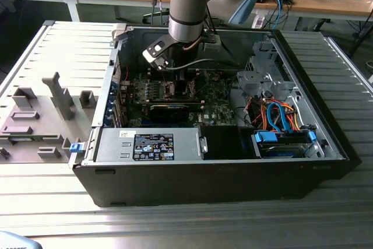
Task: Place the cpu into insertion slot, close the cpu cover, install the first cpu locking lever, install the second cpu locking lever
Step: 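Place the cpu into insertion slot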
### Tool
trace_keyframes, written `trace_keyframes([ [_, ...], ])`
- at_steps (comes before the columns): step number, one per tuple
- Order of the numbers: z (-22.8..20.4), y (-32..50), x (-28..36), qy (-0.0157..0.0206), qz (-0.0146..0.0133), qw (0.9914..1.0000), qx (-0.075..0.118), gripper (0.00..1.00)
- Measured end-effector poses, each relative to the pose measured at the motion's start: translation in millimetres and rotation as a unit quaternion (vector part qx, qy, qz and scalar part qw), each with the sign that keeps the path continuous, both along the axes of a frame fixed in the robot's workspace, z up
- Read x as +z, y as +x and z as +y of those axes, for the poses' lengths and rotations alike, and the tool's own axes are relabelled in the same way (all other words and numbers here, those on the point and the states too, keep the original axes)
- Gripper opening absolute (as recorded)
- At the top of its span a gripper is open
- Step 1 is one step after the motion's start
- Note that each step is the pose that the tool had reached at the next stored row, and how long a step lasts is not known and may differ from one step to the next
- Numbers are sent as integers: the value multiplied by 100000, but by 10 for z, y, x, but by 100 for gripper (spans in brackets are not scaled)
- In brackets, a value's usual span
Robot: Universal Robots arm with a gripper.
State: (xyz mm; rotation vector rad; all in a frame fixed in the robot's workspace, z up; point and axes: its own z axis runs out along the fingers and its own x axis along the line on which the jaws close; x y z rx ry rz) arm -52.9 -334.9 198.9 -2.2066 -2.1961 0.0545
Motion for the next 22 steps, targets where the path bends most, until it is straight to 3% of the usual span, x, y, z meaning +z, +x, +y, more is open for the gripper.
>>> trace_keyframes([
  [22,1,10,-5,15,-6,99998,-602,56],
])
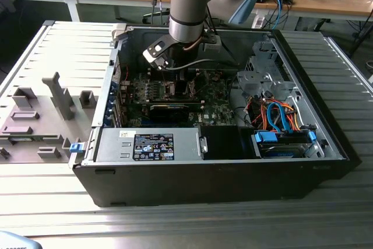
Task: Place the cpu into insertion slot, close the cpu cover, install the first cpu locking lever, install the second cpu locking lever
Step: 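Place the cpu into insertion slot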
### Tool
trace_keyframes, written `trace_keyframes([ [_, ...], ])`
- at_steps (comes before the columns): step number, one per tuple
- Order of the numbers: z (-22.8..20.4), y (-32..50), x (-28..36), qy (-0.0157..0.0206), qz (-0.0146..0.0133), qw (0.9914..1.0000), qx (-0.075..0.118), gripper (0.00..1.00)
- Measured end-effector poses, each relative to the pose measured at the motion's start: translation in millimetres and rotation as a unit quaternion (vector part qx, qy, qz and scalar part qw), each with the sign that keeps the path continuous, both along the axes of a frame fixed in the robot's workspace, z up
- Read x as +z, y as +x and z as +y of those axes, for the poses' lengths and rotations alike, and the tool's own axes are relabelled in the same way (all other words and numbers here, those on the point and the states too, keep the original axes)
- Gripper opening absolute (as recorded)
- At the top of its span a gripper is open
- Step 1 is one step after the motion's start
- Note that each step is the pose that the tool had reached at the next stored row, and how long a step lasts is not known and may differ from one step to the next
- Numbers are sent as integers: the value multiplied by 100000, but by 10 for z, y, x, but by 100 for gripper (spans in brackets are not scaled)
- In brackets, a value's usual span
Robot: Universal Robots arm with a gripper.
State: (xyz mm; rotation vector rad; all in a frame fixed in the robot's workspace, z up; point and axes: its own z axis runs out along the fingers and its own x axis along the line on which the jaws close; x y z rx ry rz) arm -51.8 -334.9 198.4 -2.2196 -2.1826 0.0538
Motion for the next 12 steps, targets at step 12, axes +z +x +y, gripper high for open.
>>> trace_keyframes([
  [12,-1,2,112,-225,73,99994,1093,61],
])
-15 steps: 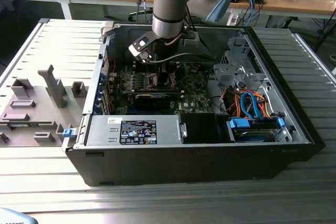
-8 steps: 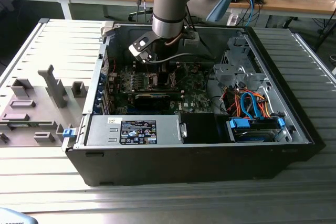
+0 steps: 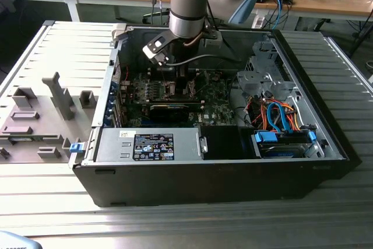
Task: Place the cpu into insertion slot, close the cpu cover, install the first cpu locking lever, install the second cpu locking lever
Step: 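Place the cpu into insertion slot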
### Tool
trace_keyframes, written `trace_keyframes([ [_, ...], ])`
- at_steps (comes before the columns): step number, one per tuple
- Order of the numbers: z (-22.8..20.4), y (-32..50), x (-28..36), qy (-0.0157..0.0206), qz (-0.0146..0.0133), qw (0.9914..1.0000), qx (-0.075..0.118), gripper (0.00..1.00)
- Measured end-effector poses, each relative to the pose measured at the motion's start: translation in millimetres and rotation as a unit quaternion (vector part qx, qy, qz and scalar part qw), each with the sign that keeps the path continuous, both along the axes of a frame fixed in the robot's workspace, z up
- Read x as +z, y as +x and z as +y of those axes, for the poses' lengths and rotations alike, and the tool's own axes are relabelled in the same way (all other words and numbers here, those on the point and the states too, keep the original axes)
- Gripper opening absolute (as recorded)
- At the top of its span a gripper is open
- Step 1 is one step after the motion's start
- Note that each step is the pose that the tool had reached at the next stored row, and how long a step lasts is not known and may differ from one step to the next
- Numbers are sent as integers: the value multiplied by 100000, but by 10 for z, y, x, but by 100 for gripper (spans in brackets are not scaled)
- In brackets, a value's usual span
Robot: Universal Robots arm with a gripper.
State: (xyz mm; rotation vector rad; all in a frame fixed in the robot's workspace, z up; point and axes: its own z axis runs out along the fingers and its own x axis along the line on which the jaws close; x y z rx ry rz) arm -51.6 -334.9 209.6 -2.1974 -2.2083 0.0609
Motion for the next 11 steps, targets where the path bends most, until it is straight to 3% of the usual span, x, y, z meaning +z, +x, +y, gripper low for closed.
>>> trace_keyframes([
  [4,0,0,-8,-175,-1,99897,4526,36],
  [7,-1,0,-33,-193,65,99744,7154,24],
  [9,-1,-1,-42,-220,108,99660,8230,11],
  [11,-3,0,-46,-209,123,99653,8318,11],
])
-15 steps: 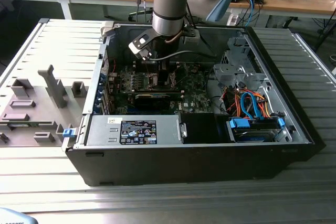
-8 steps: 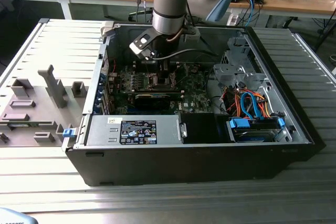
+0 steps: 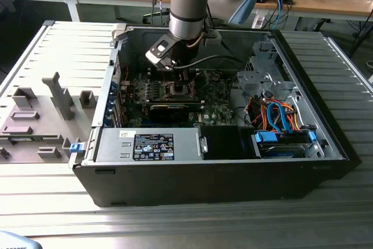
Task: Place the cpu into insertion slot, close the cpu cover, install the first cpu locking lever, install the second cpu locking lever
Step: 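Place the cpu into insertion slot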
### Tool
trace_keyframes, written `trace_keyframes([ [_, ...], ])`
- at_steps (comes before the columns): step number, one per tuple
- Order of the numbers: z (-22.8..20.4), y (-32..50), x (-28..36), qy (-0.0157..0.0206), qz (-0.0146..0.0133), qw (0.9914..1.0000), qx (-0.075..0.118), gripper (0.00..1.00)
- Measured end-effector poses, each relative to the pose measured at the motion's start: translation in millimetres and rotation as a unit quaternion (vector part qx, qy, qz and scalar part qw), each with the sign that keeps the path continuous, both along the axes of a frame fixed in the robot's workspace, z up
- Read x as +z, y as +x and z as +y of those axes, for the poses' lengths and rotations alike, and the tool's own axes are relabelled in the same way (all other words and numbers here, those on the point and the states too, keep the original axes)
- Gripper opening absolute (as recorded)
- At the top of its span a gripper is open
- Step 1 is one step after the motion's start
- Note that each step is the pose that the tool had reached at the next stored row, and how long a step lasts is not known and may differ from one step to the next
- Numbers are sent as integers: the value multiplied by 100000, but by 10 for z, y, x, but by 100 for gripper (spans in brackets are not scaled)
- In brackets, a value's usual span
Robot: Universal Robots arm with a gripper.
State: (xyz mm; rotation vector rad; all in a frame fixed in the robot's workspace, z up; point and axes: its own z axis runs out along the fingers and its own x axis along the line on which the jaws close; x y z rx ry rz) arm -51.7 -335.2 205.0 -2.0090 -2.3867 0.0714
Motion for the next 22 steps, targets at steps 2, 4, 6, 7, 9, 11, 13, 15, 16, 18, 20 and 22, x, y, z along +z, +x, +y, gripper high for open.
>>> trace_keyframes([
  [2,0,3,2,19,-7,100000,2,11],
  [4,2,10,39,67,-49,100000,15,11],
  [6,0,18,89,17,34,100000,3,11],
  [7,0,21,97,27,48,100000,3,11],
  [9,4,21,104,30,51,100000,-3,11],
  [11,6,21,121,1,63,100000,2,11],
  [13,7,21,185,7,57,100000,-4,11],
  [15,7,21,235,-2,61,100000,-41,11],
  [16,7,21,261,-8,59,100000,-53,11],
  [18,7,21,327,-4,58,100000,-56,11],
  [20,7,21,389,-4,59,100000,-54,11],
  [22,7,21,457,-8,58,100000,-52,11],
])
